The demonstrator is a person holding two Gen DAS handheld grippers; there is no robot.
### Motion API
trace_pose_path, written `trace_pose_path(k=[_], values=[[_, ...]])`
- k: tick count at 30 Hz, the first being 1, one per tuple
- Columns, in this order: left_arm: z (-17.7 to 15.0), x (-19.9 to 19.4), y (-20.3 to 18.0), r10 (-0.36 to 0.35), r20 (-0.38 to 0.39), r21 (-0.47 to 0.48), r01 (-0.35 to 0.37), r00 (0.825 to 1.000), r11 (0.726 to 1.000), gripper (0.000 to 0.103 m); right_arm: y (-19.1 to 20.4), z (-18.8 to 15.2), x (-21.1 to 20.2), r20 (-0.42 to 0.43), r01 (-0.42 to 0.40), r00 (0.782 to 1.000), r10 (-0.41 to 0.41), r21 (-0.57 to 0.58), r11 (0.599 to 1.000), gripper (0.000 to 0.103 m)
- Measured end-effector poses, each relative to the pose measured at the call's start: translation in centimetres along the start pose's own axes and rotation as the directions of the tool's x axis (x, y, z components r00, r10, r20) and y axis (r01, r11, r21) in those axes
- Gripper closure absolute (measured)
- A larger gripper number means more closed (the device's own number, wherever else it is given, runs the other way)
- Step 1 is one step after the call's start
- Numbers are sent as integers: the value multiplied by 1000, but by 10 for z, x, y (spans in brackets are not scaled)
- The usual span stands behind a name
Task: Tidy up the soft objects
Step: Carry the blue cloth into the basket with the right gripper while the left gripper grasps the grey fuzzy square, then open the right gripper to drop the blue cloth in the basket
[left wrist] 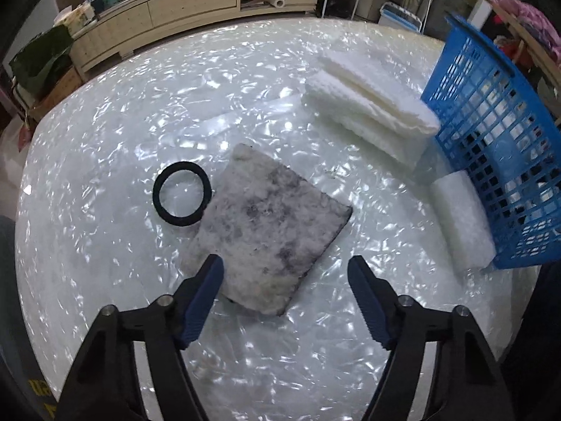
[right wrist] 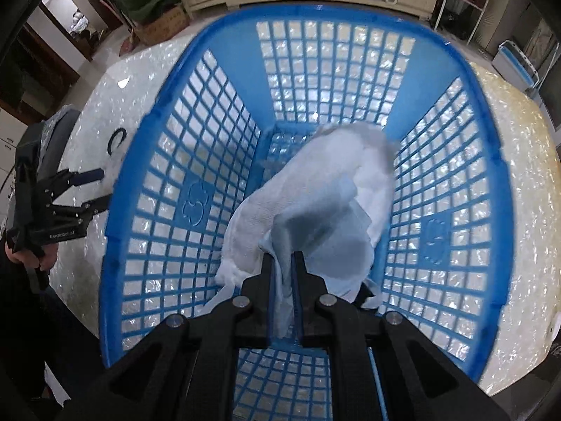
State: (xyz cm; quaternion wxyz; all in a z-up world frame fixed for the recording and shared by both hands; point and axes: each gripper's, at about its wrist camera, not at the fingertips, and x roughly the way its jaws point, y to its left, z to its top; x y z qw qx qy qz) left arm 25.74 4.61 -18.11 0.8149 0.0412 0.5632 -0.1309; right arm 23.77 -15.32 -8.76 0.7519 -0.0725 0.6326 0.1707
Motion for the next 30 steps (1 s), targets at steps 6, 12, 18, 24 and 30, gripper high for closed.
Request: trace_pose_path(k=[6, 12, 18, 24, 30], values=[[7, 8, -10, 33, -1, 43, -33, 999, 999, 39, 4, 3, 8, -21, 1, 1000, -1, 1, 1000, 94], [11, 9, -9, 77, 2, 55, -77, 997, 996, 58, 2, 1, 5, -7, -20, 1000, 20, 5, 1000, 83], [10, 6, -4, 103, 5, 35, -103, 995, 994, 78, 8, -3, -4, 23, -19, 1000, 19, -4, 1000, 36], [0, -6, 8, 61, 2, -39, -61, 998, 997, 87, 8, -13, -17, 40, 0, 999, 0, -12, 1000, 29], [-21, -31, -1, 44, 12, -66, -43, 999, 997, 87, -2, -30, -40, 80, 4, 997, -4, -1, 1000, 23]])
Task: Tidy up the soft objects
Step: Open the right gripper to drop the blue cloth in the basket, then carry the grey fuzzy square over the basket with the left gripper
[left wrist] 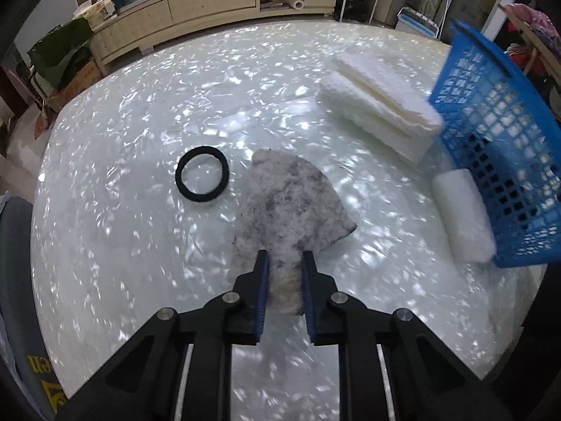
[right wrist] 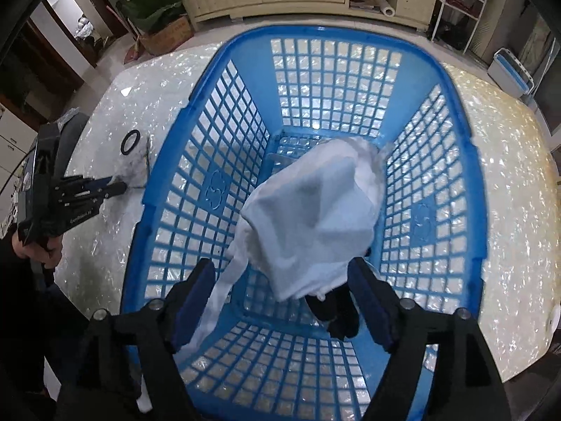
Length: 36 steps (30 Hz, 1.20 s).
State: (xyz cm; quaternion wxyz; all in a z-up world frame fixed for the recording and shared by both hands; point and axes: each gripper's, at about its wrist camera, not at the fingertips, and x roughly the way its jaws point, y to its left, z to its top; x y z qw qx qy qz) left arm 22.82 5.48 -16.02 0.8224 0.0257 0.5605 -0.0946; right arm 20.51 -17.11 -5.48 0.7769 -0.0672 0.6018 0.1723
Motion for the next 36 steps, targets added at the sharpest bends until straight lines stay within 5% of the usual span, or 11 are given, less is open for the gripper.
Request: trace_pose_path(k=[7, 20, 36], values=[[-18, -54, -20, -32, 60, 10, 31, 998, 999, 87, -3, -26, -32, 75, 81, 994, -82, 13, 997, 9], [-7, -145, -94, -130, 206, 99, 112, 970, 989, 87, -12, -58, -58, 180, 168, 967, -183, 93, 981, 1], [28, -143, -203, -197, 177, 228, 155, 964, 961, 87, -31, -71, -73, 267, 121, 953, -145, 107, 987, 0]])
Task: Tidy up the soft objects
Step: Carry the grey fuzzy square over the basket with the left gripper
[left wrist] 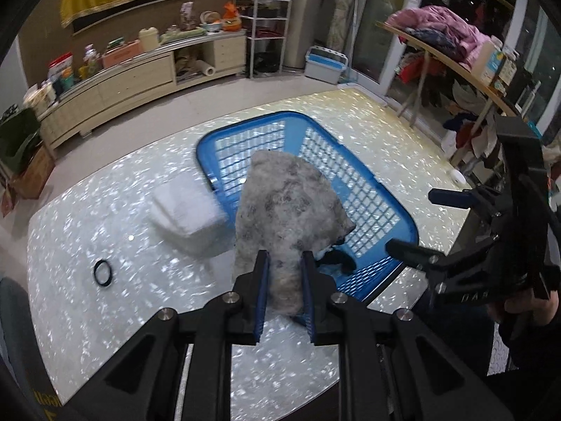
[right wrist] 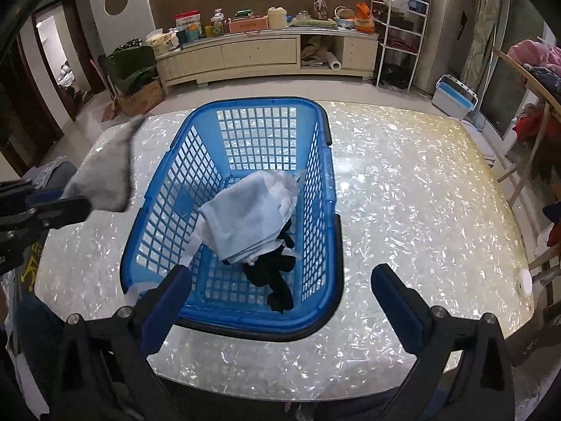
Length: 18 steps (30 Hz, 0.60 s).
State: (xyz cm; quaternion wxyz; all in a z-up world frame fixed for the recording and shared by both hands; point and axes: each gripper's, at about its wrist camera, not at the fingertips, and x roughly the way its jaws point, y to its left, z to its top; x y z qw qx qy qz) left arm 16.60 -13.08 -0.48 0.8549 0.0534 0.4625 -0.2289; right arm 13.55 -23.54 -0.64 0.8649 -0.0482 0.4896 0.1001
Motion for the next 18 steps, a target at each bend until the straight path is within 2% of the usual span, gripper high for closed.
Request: trace_pose_path(k=[6, 18], values=[[15, 36, -21, -30, -40, 24, 31, 999, 999, 87, -17, -4, 7, -1, -15, 1000, 15, 25, 1000, 0], [27, 99, -16, -49, -106, 16, 51, 993, 999, 86, -26, 2, 37, -50, -21, 998, 23, 28, 999, 0]])
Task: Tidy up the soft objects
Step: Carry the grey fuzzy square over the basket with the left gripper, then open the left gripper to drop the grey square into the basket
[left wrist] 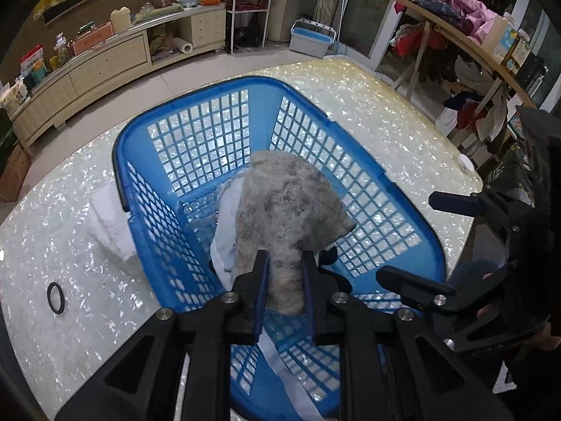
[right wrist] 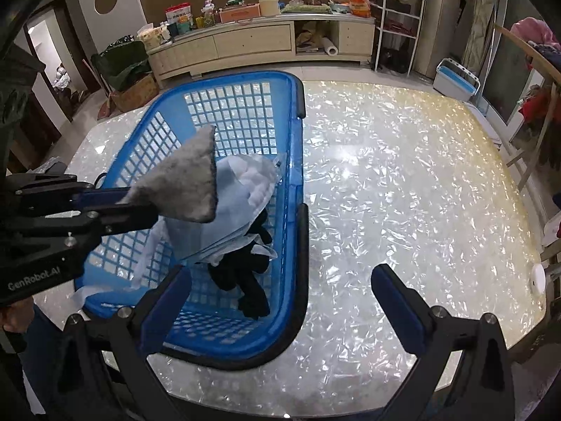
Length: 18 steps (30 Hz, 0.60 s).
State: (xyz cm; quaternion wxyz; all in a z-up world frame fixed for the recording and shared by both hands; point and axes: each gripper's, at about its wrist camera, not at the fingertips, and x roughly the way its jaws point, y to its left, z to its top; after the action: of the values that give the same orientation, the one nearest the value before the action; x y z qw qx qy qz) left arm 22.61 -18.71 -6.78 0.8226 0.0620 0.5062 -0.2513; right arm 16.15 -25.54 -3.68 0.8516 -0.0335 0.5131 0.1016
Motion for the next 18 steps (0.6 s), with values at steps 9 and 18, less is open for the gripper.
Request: trace_pose_path(k=[9, 18], values=[[7, 24, 0, -1, -31, 20, 1, 1000, 1000, 85, 1, 6, 8, -20, -10, 1000, 11, 10, 1000, 0], [10, 24, -9, 33, -29, 38, -32, 999, 999, 66, -7, 5, 9, -38, -33, 999, 34, 19, 999, 0]])
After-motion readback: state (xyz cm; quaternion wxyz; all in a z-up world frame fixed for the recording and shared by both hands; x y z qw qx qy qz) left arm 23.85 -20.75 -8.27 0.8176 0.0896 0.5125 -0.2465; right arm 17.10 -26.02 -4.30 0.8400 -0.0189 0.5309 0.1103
